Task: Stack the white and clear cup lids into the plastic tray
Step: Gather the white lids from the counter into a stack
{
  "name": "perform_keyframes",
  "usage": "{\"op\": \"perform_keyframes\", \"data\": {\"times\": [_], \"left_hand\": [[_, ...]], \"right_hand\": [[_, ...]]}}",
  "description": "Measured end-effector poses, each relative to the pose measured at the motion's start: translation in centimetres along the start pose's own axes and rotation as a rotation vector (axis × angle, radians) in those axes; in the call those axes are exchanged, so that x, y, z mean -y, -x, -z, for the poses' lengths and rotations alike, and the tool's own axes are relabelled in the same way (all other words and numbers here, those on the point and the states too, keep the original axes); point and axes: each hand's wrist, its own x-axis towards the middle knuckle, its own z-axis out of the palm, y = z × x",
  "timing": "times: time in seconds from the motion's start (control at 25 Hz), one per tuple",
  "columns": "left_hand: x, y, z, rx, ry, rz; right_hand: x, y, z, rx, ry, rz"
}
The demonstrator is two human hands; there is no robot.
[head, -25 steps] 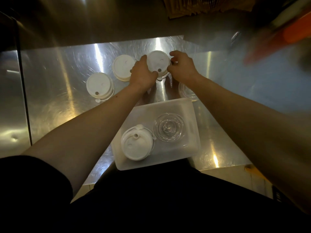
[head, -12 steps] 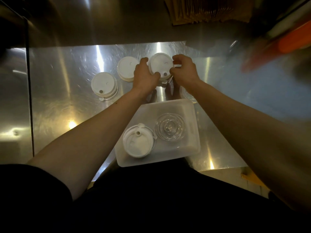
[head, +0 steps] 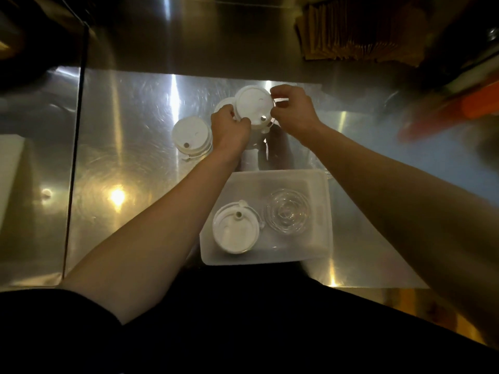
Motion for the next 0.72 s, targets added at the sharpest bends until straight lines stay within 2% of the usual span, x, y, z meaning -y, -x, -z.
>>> {"op": "perform_keyframes", "data": {"times": [0.16, 0.52, 0.72], "left_hand": [[1.0, -1.7, 0.9, -0.037, 0.018, 0.036], [3.3, -2.7, 0.9, 0.011, 0.023, 0.105], [3.5, -3.0, 0.9, 0.022, 0.029, 0.13]], "right_hand": [[1.4, -1.9, -1.6, 0.083, 0.052, 0.038], [1.9, -4.0, -3.3, 0.207, 0.136, 0.065], [1.5, -4.7, -4.1, 0.212, 0.147, 0.036]]}}
